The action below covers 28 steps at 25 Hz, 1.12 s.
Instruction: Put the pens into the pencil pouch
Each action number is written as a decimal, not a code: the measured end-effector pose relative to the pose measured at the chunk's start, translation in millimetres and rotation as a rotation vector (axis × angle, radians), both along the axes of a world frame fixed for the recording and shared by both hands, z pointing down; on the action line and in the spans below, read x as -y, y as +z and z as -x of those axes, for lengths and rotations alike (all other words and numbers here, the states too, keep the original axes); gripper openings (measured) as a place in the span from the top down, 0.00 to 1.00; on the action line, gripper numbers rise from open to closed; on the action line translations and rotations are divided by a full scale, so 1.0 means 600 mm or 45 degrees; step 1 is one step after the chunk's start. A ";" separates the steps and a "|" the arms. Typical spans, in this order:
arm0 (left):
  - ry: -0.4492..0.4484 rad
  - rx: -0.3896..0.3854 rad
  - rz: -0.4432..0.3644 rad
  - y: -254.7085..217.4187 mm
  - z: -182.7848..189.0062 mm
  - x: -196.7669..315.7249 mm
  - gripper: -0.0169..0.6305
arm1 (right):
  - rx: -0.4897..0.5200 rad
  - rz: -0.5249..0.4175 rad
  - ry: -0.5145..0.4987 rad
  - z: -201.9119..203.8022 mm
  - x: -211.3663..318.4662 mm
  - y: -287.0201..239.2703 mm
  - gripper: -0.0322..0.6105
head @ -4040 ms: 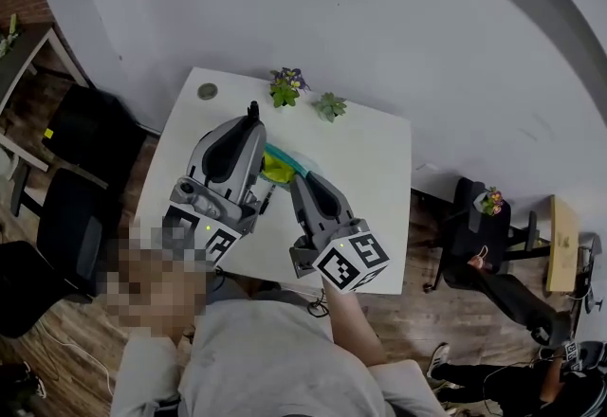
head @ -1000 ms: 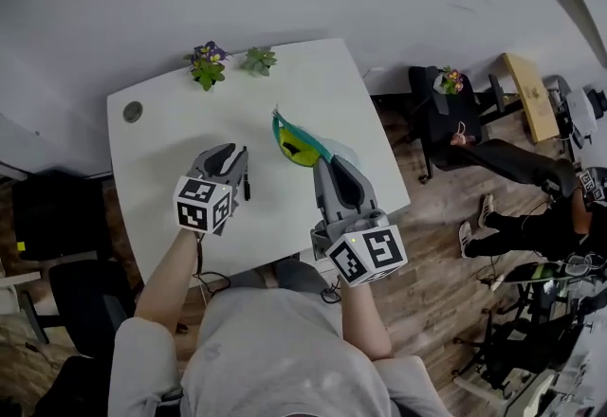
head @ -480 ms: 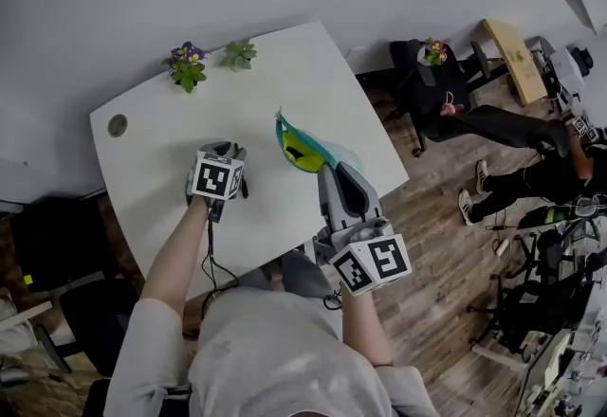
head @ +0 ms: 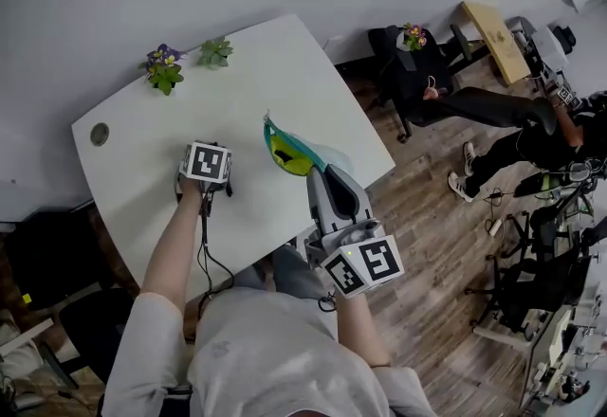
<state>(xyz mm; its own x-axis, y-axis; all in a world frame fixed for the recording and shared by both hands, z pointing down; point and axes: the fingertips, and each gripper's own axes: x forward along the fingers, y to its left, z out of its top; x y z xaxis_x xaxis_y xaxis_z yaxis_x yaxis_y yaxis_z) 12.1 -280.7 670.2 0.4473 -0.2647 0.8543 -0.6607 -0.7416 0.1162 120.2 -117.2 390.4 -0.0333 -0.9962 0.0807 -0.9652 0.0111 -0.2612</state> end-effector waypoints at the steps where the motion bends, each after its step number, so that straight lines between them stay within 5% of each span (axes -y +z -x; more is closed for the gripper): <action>1: 0.015 0.020 -0.011 -0.001 0.000 0.002 0.80 | 0.001 0.000 0.001 -0.001 -0.001 0.001 0.86; 4: 0.068 0.096 -0.046 0.000 0.002 0.002 0.81 | 0.006 0.002 -0.003 -0.002 -0.003 0.002 0.86; 9: 0.102 0.063 -0.046 -0.001 -0.004 -0.008 0.89 | 0.001 0.003 -0.018 -0.002 -0.002 0.004 0.86; 14: 0.006 -0.180 -0.081 -0.054 -0.011 -0.003 0.89 | 0.007 0.000 -0.045 -0.006 0.006 0.004 0.86; 28: -0.105 -0.637 -0.529 -0.296 0.015 -0.013 0.89 | 0.025 -0.037 -0.250 0.020 0.060 -0.014 0.86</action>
<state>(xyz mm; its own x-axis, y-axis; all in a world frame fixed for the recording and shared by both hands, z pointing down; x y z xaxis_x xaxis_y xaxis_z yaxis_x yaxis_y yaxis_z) 3.1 -272.9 492.5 0.7282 -0.5783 0.3678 -0.6580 -0.7400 0.1393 108.3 -153.0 382.1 -0.2288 -0.9722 0.0493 -0.9384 0.2068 -0.2767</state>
